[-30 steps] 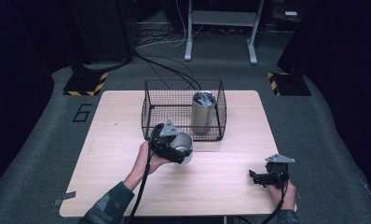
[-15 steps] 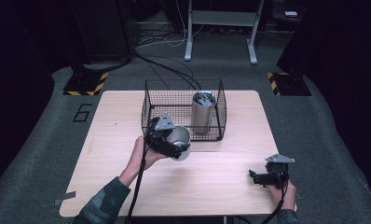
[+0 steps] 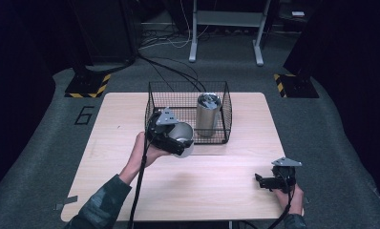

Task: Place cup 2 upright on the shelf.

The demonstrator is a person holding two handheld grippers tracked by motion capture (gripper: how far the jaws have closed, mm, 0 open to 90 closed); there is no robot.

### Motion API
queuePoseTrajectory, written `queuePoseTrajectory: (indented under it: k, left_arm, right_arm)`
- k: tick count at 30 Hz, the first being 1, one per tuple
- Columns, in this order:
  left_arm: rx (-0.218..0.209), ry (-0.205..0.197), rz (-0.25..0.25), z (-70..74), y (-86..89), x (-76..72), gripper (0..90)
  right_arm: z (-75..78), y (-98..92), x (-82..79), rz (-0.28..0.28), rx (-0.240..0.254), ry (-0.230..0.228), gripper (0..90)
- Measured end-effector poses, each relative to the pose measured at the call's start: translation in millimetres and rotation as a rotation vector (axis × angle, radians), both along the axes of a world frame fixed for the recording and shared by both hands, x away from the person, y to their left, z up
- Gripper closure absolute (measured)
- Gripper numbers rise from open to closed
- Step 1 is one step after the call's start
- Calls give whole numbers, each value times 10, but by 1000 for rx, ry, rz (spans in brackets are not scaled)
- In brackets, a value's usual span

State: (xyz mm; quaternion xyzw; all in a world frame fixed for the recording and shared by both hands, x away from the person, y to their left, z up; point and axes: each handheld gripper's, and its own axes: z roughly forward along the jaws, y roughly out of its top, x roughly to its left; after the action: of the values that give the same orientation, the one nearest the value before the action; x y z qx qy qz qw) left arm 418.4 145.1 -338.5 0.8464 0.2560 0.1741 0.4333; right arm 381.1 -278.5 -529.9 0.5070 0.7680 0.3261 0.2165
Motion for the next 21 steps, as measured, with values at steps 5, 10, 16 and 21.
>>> queuePoseTrajectory:
  k: [5, 10, 16, 21]
  left_arm:
    - [-4, 0, 2, 55, 14, 40, 61]
    - [-11, 0, 8, 108, 29, 93, 61]
    - [-4, 3, 21, 193, 49, 196, 61]
    - [-4, -1, 29, 247, 58, 231, 61]
  right_arm:
    - [1, 6, 4, 2, 0, 4, 0]
    - [-1, 17, 9, -2, 6, 2, 0]
    - [0, 7, 17, -6, -3, 2, 0]
    - [0, 7, 18, -7, -3, 2, 0]
